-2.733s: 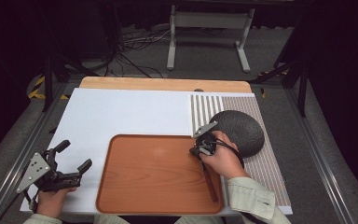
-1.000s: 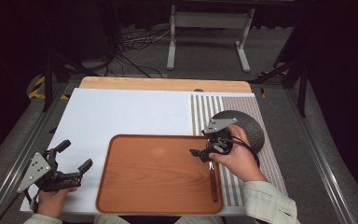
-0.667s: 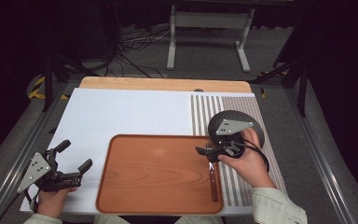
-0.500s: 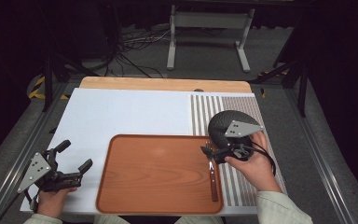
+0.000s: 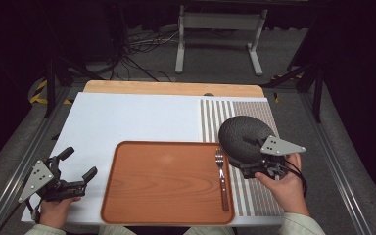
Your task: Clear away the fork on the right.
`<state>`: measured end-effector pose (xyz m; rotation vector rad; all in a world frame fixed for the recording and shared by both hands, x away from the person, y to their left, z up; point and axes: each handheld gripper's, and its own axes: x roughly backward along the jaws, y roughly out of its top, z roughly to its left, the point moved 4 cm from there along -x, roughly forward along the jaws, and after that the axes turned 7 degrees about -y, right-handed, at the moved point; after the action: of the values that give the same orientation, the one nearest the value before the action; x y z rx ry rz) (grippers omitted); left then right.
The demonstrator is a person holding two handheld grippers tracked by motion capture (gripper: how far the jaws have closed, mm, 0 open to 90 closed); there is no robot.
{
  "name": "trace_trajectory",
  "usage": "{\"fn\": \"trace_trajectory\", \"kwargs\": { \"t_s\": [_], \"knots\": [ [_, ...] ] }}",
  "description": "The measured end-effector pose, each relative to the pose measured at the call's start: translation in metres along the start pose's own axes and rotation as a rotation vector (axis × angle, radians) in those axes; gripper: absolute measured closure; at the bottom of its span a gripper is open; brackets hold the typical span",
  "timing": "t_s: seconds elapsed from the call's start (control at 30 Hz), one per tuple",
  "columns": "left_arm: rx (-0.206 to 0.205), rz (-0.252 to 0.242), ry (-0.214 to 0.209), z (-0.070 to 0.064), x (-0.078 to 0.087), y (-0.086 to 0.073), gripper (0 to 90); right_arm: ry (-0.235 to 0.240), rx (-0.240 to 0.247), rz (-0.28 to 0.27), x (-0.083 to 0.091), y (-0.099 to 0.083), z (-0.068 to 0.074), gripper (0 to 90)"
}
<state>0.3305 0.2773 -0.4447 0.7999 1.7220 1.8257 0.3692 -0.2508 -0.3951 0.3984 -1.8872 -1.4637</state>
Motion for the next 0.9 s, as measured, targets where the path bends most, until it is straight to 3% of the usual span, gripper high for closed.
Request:
{"fn": "trace_trajectory", "kwargs": {
  "t_s": [0.3,0.57,0.9],
  "knots": [
    [0.0,0.0,0.0,0.0,0.0,0.0,0.7,-0.036,-0.04,-0.071,0.016,-0.023,-0.008,10.5],
    [0.002,-0.001,0.001,0.0,0.0,0.0,0.7,-0.064,-0.062,-0.088,0.024,-0.043,-0.014,10.0],
    [0.002,-0.001,0.001,0.0,0.0,0.0,0.8,-0.062,-0.089,-0.085,0.026,-0.069,-0.02,8.2]
  ]
}}
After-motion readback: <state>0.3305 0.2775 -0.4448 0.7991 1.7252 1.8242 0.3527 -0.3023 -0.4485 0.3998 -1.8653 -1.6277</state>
